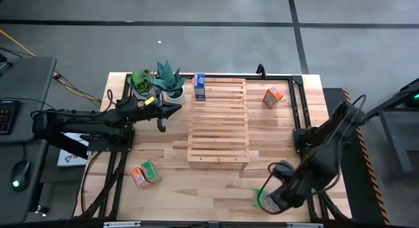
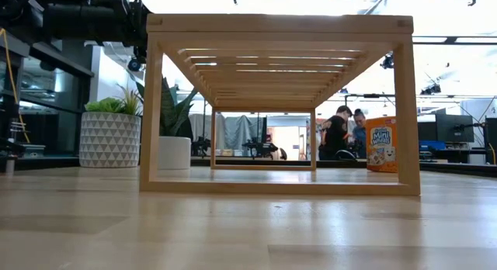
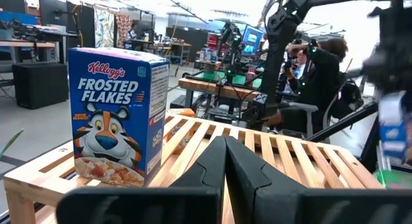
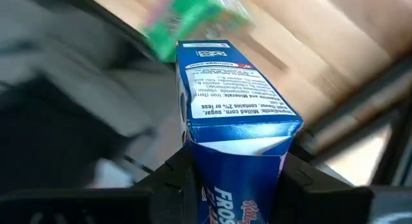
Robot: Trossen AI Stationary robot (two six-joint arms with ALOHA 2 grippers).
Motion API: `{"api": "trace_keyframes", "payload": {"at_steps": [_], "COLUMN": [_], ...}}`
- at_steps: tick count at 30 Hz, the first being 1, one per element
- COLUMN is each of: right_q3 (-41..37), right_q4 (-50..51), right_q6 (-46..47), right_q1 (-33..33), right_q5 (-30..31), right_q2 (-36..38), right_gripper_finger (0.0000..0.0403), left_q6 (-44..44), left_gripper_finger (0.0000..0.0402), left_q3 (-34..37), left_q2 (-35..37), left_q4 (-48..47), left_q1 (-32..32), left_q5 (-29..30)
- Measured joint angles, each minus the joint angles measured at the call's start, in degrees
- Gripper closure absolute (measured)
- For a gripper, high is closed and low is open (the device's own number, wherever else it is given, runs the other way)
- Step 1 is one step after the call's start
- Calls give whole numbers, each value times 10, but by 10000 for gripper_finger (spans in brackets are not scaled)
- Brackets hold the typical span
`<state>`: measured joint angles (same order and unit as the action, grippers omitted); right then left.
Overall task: Stack cereal on shelf
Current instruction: Put the blue cereal box on the shelf aligned with the other blue cereal box
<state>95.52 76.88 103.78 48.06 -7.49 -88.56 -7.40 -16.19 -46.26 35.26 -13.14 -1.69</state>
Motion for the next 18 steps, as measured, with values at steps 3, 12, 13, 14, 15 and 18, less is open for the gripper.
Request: {"api": "trace_keyframes", "payload": {"at_steps": [3, 12, 13, 14, 15, 18], "right_q3": [73, 212, 219, 224, 228, 234], "right_q4": [34, 121, 118, 114, 106, 73], "right_q6": [-38, -277, -302, -324, -345, -421], "right_q1": [-7, -145, -170, -199, -231, -331], "right_q5": [88, 357, 370, 374, 373, 330], "right_q2": [3, 3, 3, 2, -1, -16], "right_gripper_finger": [288, 288, 288, 288, 288, 288], "left_q6": [0, 0, 0, 0, 0, 0], "left_gripper_finger": [401, 401, 401, 401, 402, 401], "left_q3": [0, 0, 0, 0, 0, 0], "left_q2": [0, 0, 0, 0, 0, 0], "left_q4": [-3, -3, -3, -3, -3, -3], "left_q1": [0, 0, 0, 0, 0, 0], "left_q5": [0, 0, 0, 0, 0, 0]}}
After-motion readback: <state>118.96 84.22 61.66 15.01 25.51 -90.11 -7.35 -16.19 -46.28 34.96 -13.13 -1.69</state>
